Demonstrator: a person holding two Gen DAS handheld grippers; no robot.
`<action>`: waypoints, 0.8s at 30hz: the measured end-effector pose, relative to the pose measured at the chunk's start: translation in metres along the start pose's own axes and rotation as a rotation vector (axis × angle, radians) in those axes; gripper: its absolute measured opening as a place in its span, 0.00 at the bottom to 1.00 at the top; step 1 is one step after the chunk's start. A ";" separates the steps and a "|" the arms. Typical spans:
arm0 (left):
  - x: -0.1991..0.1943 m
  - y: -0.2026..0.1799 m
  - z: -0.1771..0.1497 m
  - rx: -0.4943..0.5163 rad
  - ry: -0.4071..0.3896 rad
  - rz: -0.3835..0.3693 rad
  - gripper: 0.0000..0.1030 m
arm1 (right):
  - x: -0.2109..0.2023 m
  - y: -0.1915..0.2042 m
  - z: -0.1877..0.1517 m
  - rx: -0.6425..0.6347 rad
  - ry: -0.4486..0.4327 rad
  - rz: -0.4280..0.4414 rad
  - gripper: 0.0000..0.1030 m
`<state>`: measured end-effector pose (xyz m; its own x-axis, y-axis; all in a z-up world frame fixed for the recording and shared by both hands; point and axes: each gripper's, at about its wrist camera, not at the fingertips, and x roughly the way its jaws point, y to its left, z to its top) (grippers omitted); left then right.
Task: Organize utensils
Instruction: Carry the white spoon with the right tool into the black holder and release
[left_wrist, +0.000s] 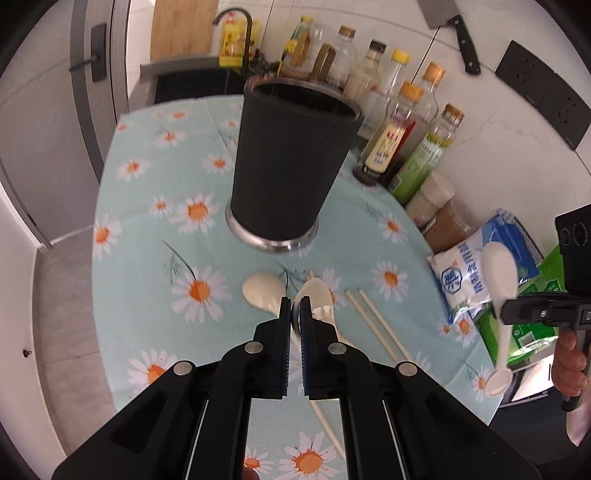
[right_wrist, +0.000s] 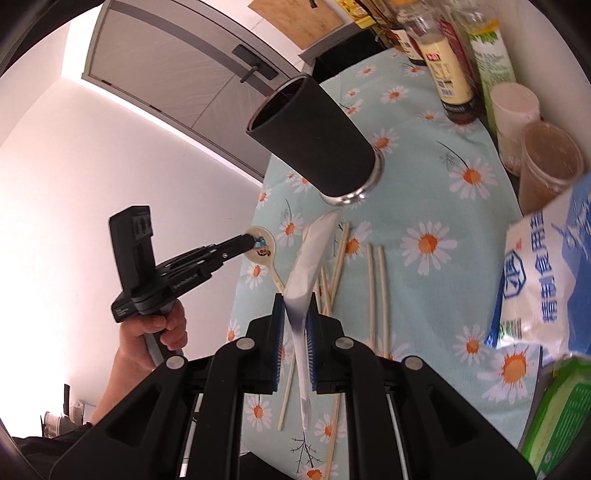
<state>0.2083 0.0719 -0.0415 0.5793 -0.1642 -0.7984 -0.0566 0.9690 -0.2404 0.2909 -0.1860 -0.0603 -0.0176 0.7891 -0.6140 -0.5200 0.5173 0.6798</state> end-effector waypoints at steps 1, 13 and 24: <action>-0.008 -0.004 0.004 0.002 -0.017 0.013 0.04 | 0.000 0.001 0.002 -0.008 -0.002 0.003 0.12; -0.090 -0.056 0.053 0.057 -0.309 0.245 0.04 | -0.021 0.040 0.058 -0.182 -0.226 -0.029 0.12; -0.117 -0.066 0.112 0.174 -0.542 0.412 0.04 | -0.021 0.087 0.124 -0.273 -0.524 -0.045 0.12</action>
<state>0.2355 0.0474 0.1293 0.8649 0.2940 -0.4069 -0.2538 0.9554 0.1508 0.3516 -0.1163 0.0610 0.3978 0.8625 -0.3129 -0.7122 0.5053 0.4872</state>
